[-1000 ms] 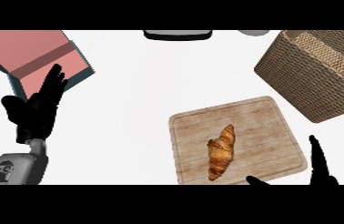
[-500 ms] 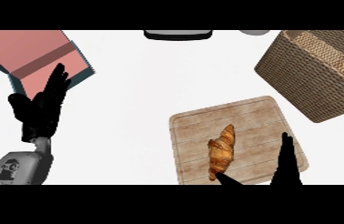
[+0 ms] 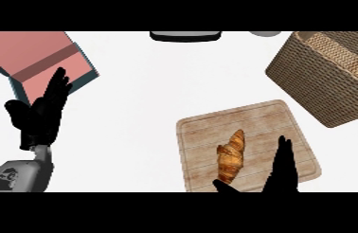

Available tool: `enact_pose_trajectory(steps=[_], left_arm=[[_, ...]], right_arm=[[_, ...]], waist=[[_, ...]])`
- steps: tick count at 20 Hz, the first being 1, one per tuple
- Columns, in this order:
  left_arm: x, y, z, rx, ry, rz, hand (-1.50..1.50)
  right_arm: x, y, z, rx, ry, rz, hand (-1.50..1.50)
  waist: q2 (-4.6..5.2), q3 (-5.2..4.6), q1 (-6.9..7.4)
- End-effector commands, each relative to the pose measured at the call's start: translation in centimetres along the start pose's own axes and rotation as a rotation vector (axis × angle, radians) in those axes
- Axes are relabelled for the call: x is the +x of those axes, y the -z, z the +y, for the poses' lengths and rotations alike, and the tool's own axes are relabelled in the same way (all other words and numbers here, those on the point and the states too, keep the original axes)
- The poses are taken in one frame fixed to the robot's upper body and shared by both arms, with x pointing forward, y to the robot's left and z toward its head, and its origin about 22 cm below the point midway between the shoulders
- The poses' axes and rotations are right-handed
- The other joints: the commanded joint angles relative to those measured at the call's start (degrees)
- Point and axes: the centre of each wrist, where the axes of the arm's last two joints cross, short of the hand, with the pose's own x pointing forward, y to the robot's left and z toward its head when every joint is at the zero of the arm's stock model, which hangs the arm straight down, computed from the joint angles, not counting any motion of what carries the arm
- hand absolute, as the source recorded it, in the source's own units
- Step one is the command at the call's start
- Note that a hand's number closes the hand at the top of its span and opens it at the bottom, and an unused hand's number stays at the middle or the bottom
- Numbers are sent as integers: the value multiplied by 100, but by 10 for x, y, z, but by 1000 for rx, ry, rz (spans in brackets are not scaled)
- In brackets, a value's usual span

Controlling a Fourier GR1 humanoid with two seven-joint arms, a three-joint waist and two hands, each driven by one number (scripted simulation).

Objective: Pick the croissant from the cutting board and place it in the basket

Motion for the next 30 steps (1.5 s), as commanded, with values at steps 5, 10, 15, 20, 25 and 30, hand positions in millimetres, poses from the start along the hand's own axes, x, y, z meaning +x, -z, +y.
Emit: enact_pose_trajectory(steps=[5,10,15,20,25,30], left_arm=[[-9,-2,10,-13,-14,-12,0],[-1,-2,13,7,-3,0,0],[-8,11,-6,-3,4,-1,0],[-1,1,-5,-18,-3,2,0],[1,-2,-19,-26,-19,-10,0],[2,-1,-6,8,-12,-16,0]], right_arm=[[18,4,15,-7,14,167,-150],[-1,6,24,14,-12,208,-150],[0,12,30,26,-50,216,-150],[3,24,34,20,-36,226,-150],[5,25,43,34,-32,218,-150],[-13,37,58,38,-64,250,-150]], waist=[[10,-2,34],[2,2,16],[13,0,-31],[6,3,8],[0,4,27],[7,5,24]])
